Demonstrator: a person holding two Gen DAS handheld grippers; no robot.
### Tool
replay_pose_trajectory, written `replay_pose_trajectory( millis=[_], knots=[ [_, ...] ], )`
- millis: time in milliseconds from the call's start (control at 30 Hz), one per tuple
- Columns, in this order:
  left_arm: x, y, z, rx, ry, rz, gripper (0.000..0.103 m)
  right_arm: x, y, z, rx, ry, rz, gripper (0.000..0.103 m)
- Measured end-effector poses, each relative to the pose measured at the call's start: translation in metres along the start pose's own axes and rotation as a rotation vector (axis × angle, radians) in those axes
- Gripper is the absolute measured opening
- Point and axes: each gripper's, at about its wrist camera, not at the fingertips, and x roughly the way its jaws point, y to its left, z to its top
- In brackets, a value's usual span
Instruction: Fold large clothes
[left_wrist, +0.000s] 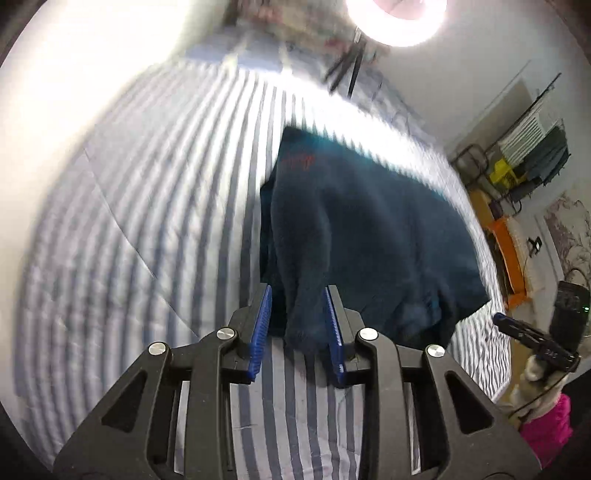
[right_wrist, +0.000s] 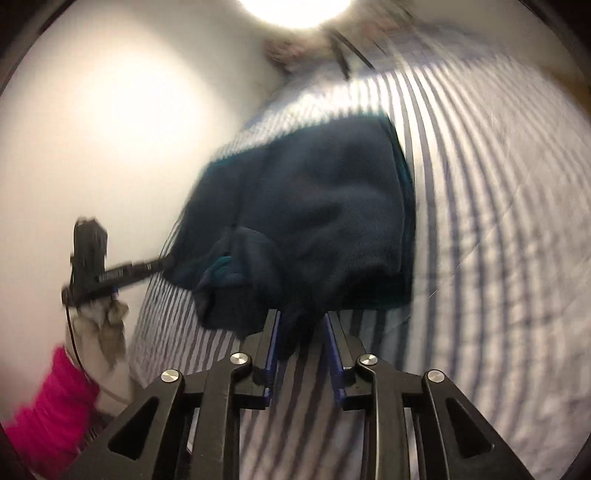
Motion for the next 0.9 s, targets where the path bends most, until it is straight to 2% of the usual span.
replay_pose_trajectory(
  millis=[100,200,233,300,433,567,633,700,733,767,833,900],
  knots=[
    [-0.024,-0.015,0.018,0.034,-0.087,0.012,0.027,-0.031,0.015,0.021,-0.093,-0.092,-0.042,0.027],
    [-0.016,-0.035,0.052,0.068,-0.135,0.037,0.027,-0.033,0.029,0.056,-0.162,-0.192,-0.115,0.033],
    [-0.009,-0.042,0.062,0.062,-0.139,0.033,0.027,-0.024,0.033,0.071,-0.18,-0.219,-0.13,0.033],
    [0.007,-0.052,0.076,0.071,-0.137,0.038,0.027,0.0,0.037,0.096,-0.193,-0.216,-0.13,0.033],
    [0.054,-0.069,0.104,0.127,-0.136,0.121,0.027,0.055,0.034,0.127,-0.227,-0.176,-0.217,0.031],
    [0.112,-0.045,0.109,0.084,-0.055,0.177,0.028,0.086,0.016,0.12,-0.184,-0.108,-0.201,0.028],
    [0.14,-0.02,0.106,0.019,-0.011,0.171,0.04,0.104,0.004,0.107,-0.181,-0.073,-0.209,0.027],
    [0.161,0.008,0.098,-0.056,0.01,0.108,0.049,0.121,-0.004,0.088,-0.203,-0.037,-0.244,0.024],
    [0.161,0.015,0.096,-0.083,-0.002,0.101,0.064,0.129,-0.009,0.076,-0.217,-0.046,-0.25,0.024],
    [0.161,0.02,0.094,-0.102,-0.011,0.096,0.067,0.126,-0.009,0.072,-0.226,-0.065,-0.252,0.024],
    [0.154,0.023,0.095,-0.098,-0.013,0.068,0.067,0.123,-0.011,0.08,-0.201,-0.044,-0.237,0.024],
    [0.137,0.017,0.097,-0.057,-0.03,0.095,0.066,0.115,-0.008,0.086,-0.202,-0.024,-0.235,0.024]
  ],
)
